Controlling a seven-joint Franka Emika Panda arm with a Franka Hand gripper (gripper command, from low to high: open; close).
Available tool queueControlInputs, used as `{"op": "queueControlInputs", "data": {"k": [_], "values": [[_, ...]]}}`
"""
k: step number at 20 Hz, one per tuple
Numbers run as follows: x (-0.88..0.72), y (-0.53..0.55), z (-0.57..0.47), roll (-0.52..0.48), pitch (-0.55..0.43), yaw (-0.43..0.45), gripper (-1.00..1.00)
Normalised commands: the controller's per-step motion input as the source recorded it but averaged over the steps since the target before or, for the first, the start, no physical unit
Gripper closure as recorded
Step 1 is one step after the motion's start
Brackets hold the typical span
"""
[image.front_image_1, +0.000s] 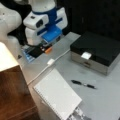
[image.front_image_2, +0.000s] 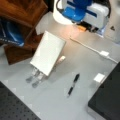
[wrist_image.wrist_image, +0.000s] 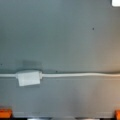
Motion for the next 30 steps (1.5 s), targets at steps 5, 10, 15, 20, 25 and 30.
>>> {"op": "queueControlInputs", "data": {"k": [5, 10, 15, 20, 25, 30], "values": [[0.08, 0.05, -0.04, -0.001, -0.054, 0.129, -1.00], [0.24, 0.17, -0.06, 0.017, -0.012, 0.054, -1.00], [0.36, 0.37, 0.01, 0.085, 0.014, -0.030, -1.00], [0.31, 0.39, 0.08, 0.145, 0.077, -0.057, -1.00], [0.34, 0.29, 0.09, 0.279, 0.150, -0.102, -1.00], [0.38, 0.17, 0.00, 0.353, 0.131, -0.109, -1.00]]}}
